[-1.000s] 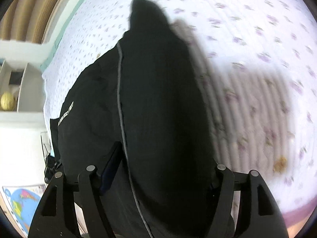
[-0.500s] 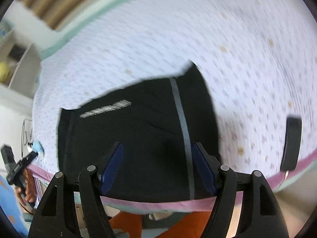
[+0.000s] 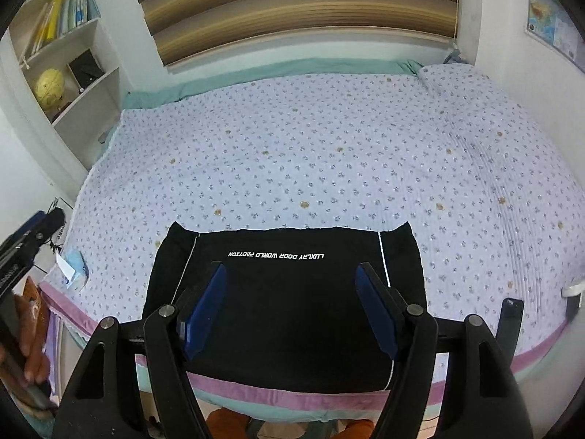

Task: Fold large clothes
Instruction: 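Lay the folded jacket flat and open both grippers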

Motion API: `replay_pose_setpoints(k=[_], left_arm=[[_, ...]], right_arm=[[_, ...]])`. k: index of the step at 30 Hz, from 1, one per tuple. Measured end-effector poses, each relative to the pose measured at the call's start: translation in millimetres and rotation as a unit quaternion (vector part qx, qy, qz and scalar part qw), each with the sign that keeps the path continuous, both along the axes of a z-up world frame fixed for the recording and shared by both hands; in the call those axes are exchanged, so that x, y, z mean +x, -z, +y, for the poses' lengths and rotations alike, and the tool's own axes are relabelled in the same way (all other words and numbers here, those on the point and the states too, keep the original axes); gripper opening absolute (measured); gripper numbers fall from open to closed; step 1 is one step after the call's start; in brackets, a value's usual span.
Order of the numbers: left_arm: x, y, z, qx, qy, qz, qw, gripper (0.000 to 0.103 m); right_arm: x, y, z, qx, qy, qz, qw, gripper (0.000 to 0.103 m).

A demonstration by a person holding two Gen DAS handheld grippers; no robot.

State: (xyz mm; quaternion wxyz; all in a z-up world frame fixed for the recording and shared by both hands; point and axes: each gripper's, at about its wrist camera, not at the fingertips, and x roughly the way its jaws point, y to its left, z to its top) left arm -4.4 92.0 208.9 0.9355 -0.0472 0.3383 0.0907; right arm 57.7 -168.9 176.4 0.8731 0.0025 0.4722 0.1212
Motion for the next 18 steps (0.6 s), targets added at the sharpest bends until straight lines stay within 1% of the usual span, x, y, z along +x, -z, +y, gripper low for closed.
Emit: replay_pose_setpoints(k=[4, 6, 8, 10, 13, 15, 18], left_arm=[[-5, 1, -15, 0.029, -0.011, 0.003, 0.9995, 0.078], [-5, 7, -25, 0.055, -0.016, 0.013, 0.9983, 0.078], [-6, 9, -33, 0.088, -0.024, 0.014, 0.9957, 0.078], [-6, 10, -36, 0.104, -0.026, 0.013, 0.9941, 0.078], [-4, 9, -37, 0.097, -0.021, 0.007, 0.995, 0.078], [-4, 7, -38, 0.088, -0.016, 0.001, 0.996, 0.078], [-3, 8, -38, 0.086, -0.018, -0.001, 0.9961, 0.078]], right_arm=[[2, 5, 9, -0.023, 0.012, -0.002, 1.0, 0.075], [5, 8, 10, -0.029, 0.019, -0.002, 0.999, 0.075], [7, 10, 11, -0.036, 0.022, -0.001, 0.999, 0.076], [5, 10, 14, -0.041, 0.02, -0.006, 0.999, 0.076], [2, 12, 16, -0.054, 0.018, -0.01, 0.998, 0.079], [2, 14, 15, -0.061, 0.014, -0.011, 0.998, 0.079], [1, 15, 18, -0.081, 0.01, -0.018, 0.996, 0.079]])
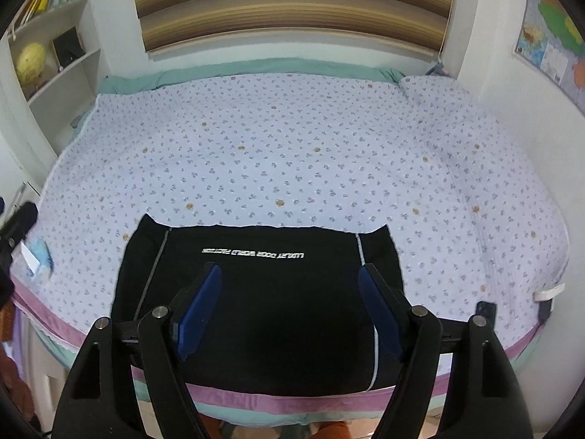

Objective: Fold large clothes

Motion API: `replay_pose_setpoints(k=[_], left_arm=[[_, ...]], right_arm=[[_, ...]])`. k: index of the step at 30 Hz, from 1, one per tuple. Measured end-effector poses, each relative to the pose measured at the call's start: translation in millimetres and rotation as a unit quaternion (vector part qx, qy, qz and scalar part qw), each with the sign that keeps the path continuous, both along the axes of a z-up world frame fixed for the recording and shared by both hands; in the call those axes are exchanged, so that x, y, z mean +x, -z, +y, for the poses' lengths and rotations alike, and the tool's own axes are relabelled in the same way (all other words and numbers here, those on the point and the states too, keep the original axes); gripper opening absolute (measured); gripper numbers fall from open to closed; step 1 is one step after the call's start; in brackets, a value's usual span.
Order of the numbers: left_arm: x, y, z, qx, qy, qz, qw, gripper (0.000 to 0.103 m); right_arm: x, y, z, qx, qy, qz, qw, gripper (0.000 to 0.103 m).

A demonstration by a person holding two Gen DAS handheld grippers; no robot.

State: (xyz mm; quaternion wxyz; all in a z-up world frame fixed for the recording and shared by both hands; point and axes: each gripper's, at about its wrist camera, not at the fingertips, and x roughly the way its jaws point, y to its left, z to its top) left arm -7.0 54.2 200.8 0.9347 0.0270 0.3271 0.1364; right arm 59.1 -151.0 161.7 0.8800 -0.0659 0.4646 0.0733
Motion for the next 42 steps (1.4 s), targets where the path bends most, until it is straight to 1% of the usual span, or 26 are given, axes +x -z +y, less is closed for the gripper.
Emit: replay_pose_setpoints(k=[3, 8, 11, 13, 15, 18, 21, 30, 42], left_arm=[[3, 2, 1, -0.004, 0.002, 0.001, 1.0, 0.078], [9, 4, 2, -0.025, 0.013, 0.002, 0.9996, 0.078], [14, 8, -1, -0.024, 0.017, 0.009, 0.9995, 0.078], [16, 10, -2, -0.024, 0.02, 0.013, 0.9994, 0.078], [18, 12, -2, -0.027, 0.022, 0.016, 0.9993, 0.078], [21, 15, 1, -0.042, 0.025, 0.022, 0.9986, 0.079], [24, 17, 3, -0.049, 0.022, 0.026, 0.9982, 0.078], [29, 23, 6, -0.057, 0.016, 0.035, 0.9977, 0.078], [33, 27, 8, -0.054, 0.011, 0.044, 0.9975, 0.078]], right_arm=[[1, 0, 0, -0.004, -0.002, -0.001, 1.0, 0.079], [2, 2, -2, -0.006, -0.001, 0.003, 1.0, 0.079], [4, 5, -5, -0.009, 0.003, 0.004, 1.0, 0.079], [6, 6, -5, -0.02, 0.009, -0.002, 1.0, 0.079], [8, 8, -4, -0.025, 0.006, 0.001, 1.0, 0.079], [10, 9, -4, -0.014, 0.0, 0.008, 1.0, 0.079], [11, 10, -2, -0.014, -0.002, 0.008, 1.0, 0.079], [14, 13, -3, -0.009, 0.002, 0.018, 1.0, 0.079], [17, 21, -1, -0.006, 0.0, 0.03, 1.0, 0.079]])
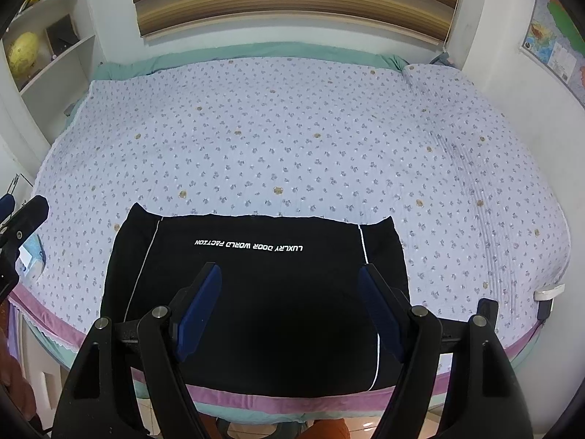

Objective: Fold large clothes

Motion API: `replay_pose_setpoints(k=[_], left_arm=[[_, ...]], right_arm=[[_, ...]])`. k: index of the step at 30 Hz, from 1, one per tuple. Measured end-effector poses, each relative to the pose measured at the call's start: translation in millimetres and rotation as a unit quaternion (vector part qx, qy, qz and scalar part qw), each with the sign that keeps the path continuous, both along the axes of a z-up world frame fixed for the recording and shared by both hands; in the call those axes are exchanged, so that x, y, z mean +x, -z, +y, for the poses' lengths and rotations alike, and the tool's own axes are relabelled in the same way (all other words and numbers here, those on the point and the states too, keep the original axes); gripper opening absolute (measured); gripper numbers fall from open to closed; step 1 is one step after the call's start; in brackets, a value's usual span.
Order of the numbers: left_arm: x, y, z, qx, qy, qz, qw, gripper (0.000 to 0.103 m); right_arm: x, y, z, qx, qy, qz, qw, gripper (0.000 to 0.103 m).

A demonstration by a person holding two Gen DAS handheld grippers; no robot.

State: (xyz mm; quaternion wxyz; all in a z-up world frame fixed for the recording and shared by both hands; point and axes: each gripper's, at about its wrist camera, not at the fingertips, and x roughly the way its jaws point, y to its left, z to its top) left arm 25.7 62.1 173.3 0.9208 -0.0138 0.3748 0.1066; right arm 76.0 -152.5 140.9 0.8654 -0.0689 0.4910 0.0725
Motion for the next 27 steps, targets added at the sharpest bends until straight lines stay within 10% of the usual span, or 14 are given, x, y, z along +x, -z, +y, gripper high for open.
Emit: replay_pose_setpoints(k=[27], left_arm=[[2, 10, 0, -0.005, 0.01, 0.015, 0.9998, 0.078]], right_arm=[[3, 11, -3, 0.0, 0.0, 0.017, 1.0, 0.08]])
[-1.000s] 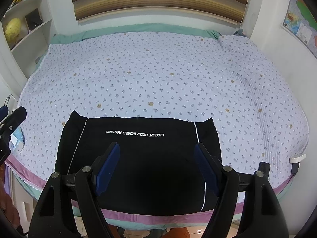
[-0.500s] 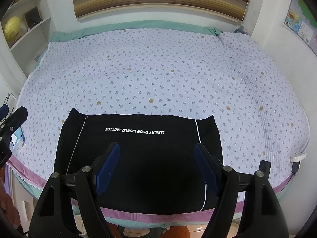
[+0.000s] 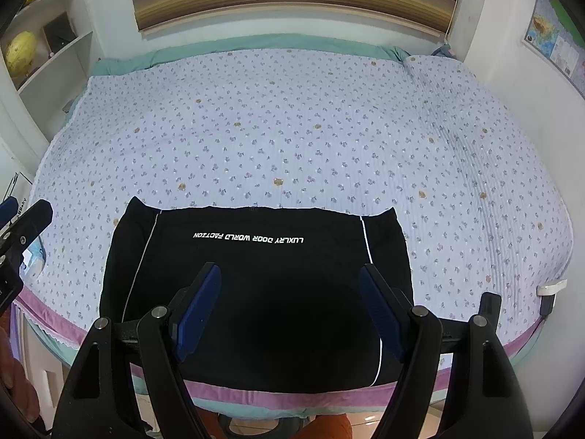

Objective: Fold large clothes

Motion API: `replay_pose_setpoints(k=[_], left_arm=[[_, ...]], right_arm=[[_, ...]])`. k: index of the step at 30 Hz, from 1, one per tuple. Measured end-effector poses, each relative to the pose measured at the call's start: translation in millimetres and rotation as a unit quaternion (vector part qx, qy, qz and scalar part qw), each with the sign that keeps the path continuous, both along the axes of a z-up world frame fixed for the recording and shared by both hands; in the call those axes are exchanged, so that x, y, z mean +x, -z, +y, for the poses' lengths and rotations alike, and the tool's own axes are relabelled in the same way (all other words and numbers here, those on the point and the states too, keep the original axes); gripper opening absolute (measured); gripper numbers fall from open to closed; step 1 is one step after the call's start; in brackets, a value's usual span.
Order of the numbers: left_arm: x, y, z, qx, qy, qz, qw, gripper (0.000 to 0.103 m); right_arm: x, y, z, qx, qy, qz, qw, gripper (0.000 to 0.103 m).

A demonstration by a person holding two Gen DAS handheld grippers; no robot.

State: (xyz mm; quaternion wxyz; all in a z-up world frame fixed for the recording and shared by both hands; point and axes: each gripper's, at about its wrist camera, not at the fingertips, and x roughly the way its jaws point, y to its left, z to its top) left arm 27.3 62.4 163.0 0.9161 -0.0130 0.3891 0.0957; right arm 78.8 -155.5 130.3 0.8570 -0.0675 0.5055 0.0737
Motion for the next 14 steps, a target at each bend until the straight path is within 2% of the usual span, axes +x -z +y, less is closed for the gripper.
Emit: replay_pose_setpoints(k=[7, 11, 14], left_arm=[[0.9, 2.9, 4.3, -0.004, -0.002, 0.003, 1.0, 0.078], [-3.7, 1.5, 3.2, 0.009, -0.007, -0.011, 0.9999, 0.078], [-2.2, 1.5, 6.2, -0.001, -0.006, -0.005, 1.0, 0.078]], right_arm=[[-1.3, 2.5, 3.4, -0.004, -0.006, 0.005, 1.0, 0.08], [-1.8, 3.1, 5.3, -0.005, -0.008, 0.006, 1.0, 0.08], [-2.5, 3.3, 5.9, -0.004, -0.007, 0.006, 1.0, 0.08]])
